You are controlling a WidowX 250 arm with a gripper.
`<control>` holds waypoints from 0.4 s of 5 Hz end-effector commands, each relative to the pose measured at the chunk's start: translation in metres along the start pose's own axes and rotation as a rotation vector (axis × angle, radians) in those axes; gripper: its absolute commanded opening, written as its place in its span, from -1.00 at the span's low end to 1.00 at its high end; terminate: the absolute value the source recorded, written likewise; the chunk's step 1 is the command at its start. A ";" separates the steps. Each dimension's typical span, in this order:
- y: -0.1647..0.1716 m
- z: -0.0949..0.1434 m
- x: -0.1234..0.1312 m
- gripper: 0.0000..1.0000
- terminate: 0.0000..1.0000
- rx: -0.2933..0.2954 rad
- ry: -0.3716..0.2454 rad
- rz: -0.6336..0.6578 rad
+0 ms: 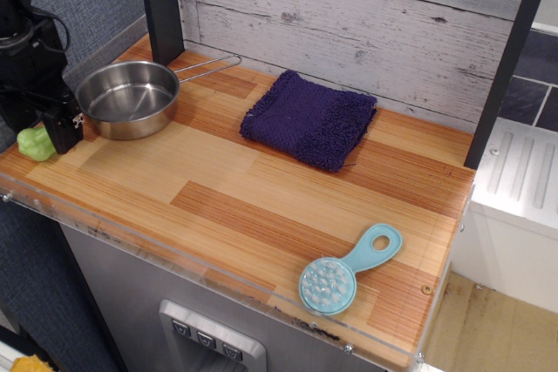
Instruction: Put the food on the dark rectangle.
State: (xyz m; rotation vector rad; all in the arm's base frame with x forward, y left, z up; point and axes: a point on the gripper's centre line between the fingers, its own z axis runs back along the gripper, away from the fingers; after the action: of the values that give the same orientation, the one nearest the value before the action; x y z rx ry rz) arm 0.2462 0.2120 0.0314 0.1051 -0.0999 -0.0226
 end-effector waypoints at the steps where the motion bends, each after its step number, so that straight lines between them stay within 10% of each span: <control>1: 0.000 -0.008 0.003 1.00 -1.00 0.012 0.026 -0.023; 2: -0.005 -0.014 0.001 -1.00 -1.00 0.004 0.035 -0.022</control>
State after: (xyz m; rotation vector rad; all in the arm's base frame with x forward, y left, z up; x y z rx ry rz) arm 0.2469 0.2065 0.0081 0.0938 -0.0490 -0.0282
